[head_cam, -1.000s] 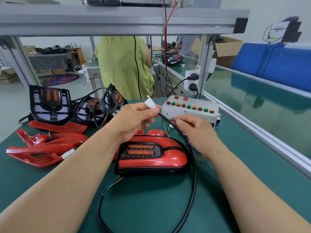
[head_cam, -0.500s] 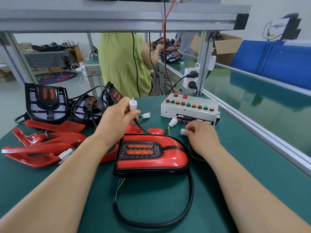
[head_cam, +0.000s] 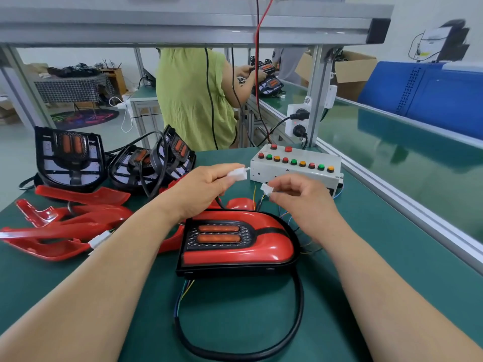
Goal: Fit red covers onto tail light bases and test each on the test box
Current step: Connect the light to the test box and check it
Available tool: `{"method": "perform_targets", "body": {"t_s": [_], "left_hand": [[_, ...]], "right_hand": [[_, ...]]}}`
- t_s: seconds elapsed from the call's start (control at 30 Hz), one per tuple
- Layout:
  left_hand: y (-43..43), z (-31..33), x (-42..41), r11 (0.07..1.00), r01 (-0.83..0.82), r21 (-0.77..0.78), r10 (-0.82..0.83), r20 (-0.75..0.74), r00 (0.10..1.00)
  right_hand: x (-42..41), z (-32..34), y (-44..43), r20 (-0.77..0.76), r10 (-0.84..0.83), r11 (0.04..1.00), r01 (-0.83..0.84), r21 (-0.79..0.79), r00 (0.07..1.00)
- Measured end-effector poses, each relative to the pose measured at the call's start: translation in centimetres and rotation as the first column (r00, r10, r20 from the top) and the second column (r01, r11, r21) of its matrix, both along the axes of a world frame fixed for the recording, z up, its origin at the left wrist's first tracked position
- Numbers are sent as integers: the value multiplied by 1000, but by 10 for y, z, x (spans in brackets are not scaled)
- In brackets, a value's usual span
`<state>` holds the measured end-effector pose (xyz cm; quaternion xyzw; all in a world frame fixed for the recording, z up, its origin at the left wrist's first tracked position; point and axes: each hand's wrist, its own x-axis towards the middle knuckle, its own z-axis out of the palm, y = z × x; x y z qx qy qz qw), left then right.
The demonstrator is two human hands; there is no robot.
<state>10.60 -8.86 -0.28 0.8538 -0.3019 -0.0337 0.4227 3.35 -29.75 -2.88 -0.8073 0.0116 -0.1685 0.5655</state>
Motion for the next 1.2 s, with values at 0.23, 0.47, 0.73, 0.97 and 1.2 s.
{"method": "perform_targets", "body": {"t_s": [0.23,0.47,0.73,0.97,1.2], "left_hand": [[-1,4,-2,1000,18,-21,-17,16,1000],[-9,6,-7,999,45,3,-45,99,994],[-14,3,-13,1000,24,14,-27,276,961],[-11,5,-14,998,54,18,-56,191,980],[-14,4,-15,999,35,34,-41,200,979]], "right_hand": [[0,2,7,94,51,996,-57,67,994],[0,-1,9,140,5,997,-16,79,990],[-3,1,8,142,3,999,-10,53,990],[-7,3,6,142,17,999,-13,-29,990],[-6,1,9,142,-1,998,10,-65,990]]}}
